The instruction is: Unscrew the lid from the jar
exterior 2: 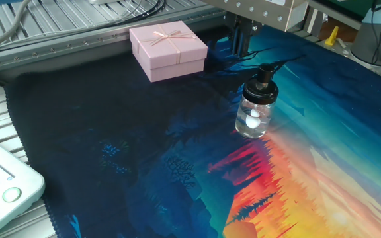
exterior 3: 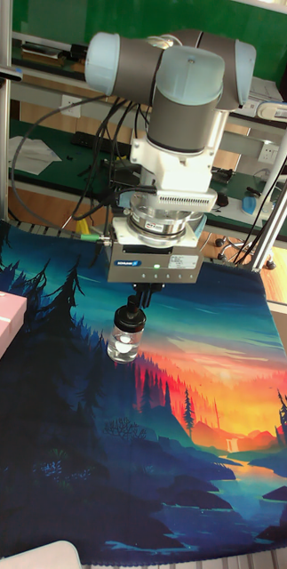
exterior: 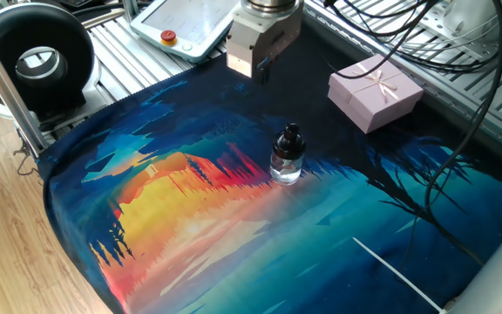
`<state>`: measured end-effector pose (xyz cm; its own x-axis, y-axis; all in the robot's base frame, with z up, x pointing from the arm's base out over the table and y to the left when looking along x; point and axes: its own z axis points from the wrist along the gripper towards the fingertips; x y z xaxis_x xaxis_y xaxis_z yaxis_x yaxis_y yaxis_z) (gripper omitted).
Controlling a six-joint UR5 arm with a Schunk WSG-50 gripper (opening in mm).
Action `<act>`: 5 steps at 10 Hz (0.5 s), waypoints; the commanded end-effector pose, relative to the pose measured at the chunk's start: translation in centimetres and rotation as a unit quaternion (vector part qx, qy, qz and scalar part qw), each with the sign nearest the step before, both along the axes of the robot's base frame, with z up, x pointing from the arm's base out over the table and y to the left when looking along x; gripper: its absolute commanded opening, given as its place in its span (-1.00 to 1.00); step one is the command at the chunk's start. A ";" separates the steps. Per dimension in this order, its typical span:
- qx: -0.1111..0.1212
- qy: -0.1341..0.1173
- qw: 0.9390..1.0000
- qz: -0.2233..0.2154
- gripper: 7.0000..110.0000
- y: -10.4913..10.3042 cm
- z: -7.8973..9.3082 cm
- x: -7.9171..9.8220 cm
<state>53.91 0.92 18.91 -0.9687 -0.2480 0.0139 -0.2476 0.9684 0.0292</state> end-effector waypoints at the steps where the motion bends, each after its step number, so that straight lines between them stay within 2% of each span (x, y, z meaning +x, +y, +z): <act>1: 0.007 -0.002 1.000 0.027 -1.00 0.3 0.1 0.1; 5: -0.002 -0.001 0.996 0.088 -1.00 -0.2 0.1 0.0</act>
